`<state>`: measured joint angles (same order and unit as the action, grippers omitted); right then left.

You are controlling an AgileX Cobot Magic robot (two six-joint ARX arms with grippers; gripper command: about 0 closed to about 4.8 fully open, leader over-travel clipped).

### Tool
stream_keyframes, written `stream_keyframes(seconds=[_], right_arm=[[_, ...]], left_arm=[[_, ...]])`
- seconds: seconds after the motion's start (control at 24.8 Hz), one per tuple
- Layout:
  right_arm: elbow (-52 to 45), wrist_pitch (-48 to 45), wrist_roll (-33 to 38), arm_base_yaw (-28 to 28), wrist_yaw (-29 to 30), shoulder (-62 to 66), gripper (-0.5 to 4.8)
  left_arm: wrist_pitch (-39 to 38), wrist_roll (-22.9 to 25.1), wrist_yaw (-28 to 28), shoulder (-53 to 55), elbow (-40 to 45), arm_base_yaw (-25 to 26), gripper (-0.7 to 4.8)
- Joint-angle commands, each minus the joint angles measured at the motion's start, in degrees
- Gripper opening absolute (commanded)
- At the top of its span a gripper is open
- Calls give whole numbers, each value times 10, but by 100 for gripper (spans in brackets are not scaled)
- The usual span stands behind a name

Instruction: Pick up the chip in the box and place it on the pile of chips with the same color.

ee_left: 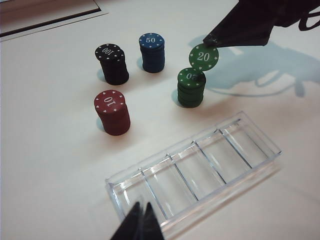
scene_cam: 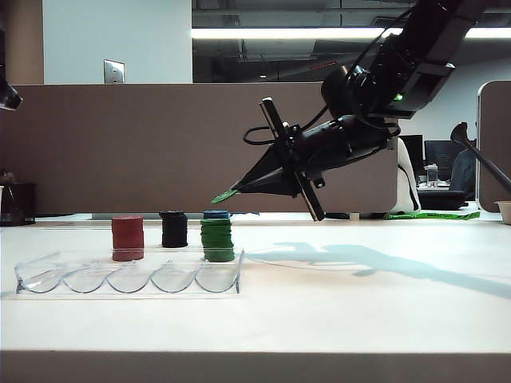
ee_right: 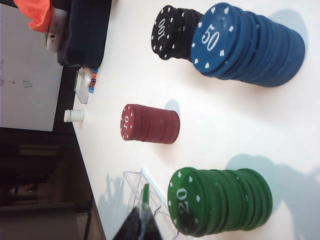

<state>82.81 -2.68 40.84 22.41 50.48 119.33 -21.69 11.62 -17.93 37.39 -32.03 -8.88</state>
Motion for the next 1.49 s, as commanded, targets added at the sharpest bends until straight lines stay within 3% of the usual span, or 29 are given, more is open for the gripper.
stream_keyframes(seconds=[0.04, 0.44, 1.49], right_arm=[[2, -6, -3, 5, -9, -3, -1], [2, -2, -4, 11, -43, -3, -1], [2, 7, -4, 15, -58, 0, -1]], left_arm=[[8, 0, -3, -1, -2, 1, -6], [8, 0, -3, -1, -2, 1, -6], [8, 0, -3, -1, -2, 1, -6]])
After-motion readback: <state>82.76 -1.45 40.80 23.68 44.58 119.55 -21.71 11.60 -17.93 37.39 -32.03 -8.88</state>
